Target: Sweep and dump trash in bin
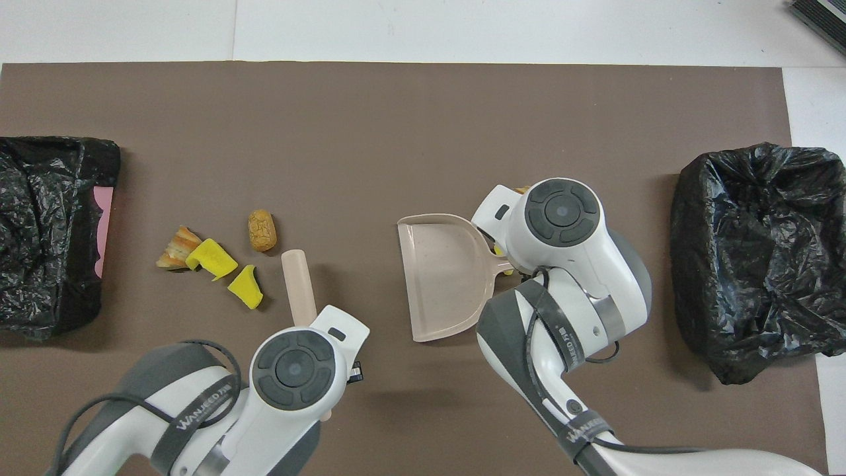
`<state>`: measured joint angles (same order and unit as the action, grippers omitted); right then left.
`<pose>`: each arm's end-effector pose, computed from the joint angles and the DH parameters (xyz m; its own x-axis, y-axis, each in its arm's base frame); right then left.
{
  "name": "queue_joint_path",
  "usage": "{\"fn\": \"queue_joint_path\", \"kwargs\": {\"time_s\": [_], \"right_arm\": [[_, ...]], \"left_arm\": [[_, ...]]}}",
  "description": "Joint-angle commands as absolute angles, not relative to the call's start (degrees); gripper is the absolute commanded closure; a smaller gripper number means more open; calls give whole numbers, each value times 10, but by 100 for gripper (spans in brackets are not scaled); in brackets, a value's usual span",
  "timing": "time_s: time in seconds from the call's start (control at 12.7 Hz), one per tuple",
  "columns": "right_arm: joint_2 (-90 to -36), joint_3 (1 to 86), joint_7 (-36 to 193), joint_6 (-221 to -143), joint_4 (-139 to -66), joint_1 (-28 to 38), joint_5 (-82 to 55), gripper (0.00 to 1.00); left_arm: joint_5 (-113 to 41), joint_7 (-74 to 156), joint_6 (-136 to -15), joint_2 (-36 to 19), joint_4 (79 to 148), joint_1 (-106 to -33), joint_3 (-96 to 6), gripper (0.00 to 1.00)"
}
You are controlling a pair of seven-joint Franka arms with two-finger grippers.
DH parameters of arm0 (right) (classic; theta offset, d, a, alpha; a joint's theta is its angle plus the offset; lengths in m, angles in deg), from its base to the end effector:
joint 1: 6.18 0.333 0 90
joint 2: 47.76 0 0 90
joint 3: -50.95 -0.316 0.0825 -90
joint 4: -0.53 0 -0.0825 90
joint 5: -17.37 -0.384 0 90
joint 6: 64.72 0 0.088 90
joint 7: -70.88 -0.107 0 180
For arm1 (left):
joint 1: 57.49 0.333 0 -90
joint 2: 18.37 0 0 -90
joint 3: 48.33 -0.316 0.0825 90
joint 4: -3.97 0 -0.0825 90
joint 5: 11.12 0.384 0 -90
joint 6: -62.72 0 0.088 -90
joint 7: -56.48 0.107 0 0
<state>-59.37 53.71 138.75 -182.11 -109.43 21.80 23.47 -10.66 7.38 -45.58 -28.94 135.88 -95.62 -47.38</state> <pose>0.5402 0.2492 0.3825 -0.1080 0.9867 -0.1212 0.9940 0.1048 -0.0321 0.3540 -0.2868 0.4054 0.9732 0.1820 -0.1403 0.1562 -0.9717 -0.1771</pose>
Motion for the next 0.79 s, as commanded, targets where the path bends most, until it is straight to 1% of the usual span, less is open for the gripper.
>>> {"fn": "queue_joint_path", "kwargs": {"time_s": [0.0, 0.08, 0.24, 0.39, 0.71], "right_arm": [[-611, 533, 1322, -1833, -1082, 240, 250, 100], [-621, 534, 1304, -1833, -1072, 257, 248, 100], [-632, 533, 1259, -1843, -1066, 270, 249, 100], [-635, 533, 1248, -1850, -1066, 274, 247, 100], [-635, 533, 1247, -1850, -1068, 272, 244, 100]], "left_arm": [[-80, 135, -443, -299, 1355, -878, -468, 100], [-64, 157, -432, -298, 1348, -857, -468, 100], [-37, 216, -417, -298, 1341, -804, -468, 100], [-36, 257, -425, -291, 1327, -746, -468, 100], [-25, 370, -444, -287, 1333, -623, -468, 100]]}}
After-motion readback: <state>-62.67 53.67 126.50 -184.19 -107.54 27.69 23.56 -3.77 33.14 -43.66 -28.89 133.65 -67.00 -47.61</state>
